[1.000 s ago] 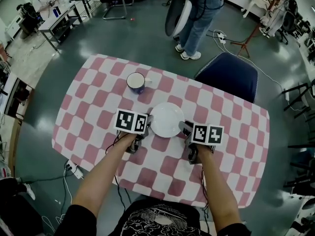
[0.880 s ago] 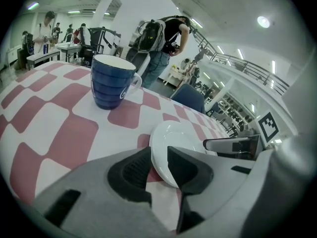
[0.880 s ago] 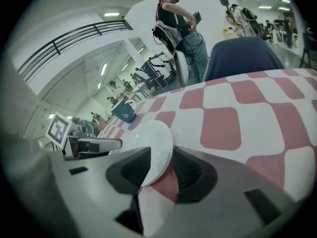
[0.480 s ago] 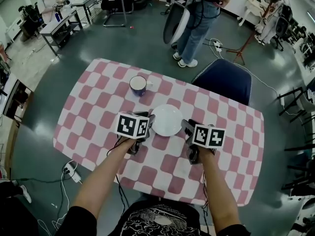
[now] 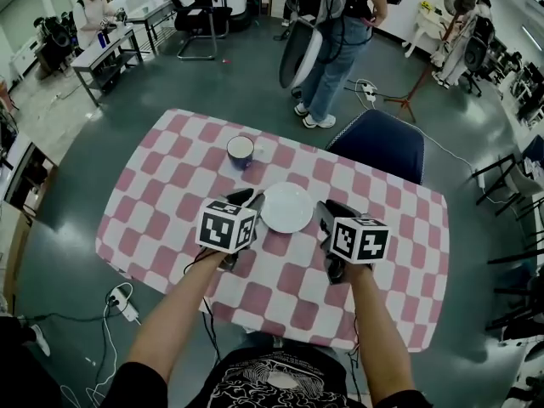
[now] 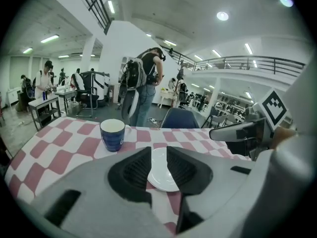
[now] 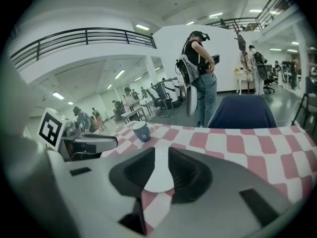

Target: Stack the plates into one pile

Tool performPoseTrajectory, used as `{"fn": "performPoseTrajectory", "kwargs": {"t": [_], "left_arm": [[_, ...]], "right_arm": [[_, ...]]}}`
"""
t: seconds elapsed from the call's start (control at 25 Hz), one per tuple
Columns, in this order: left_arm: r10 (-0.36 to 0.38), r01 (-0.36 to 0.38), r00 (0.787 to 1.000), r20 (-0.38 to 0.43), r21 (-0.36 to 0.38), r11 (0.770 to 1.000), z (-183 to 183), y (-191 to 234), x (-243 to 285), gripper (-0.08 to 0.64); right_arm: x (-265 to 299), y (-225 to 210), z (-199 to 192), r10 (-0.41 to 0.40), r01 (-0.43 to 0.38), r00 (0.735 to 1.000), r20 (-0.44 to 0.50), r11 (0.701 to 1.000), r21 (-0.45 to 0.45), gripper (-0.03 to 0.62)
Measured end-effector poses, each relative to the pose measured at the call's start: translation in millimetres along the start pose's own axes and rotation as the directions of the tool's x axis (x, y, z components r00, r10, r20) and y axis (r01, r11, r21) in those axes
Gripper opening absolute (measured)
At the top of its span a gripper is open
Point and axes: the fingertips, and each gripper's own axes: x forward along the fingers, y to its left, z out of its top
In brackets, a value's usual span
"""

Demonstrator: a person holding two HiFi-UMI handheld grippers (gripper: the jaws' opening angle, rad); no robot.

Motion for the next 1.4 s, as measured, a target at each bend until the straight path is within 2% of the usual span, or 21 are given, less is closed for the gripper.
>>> {"fn": "performPoseTrajectory", "kwargs": {"t": [0.28,0.52,0.72,0.96,1.4], "left_arm": [[0.042,-0.050,0.997,0.071,0.101,0.994,16,-20,-22,0.089],[0.097,-0.116,0.986,0.136,0.137,0.984,22,-44,-44,0.059],[0.151,-0.178,0.971,0.187,0.138,0.974,21,-62,-63,0.031],[0.202,-0.240,0.955,0.217,0.162,0.957,20,-83,-78,0.002],[0.227,-0.266,0.945,0.236,0.146,0.953,17,-103,-87,0.002]], "right_arm": [[-28,11,16,0.002,0.005,0.998,0.061,0.993,-0.121,0.066],[-54,15,19,0.030,-0.011,0.994,0.105,0.984,-0.180,0.042],[-80,12,21,0.049,-0.013,0.986,0.158,0.975,-0.222,0.007],[-104,9,20,0.071,-0.020,0.978,0.198,0.968,-0.251,0.005],[-126,5,21,0.087,-0.014,0.969,0.230,0.954,-0.301,0.005]]}}
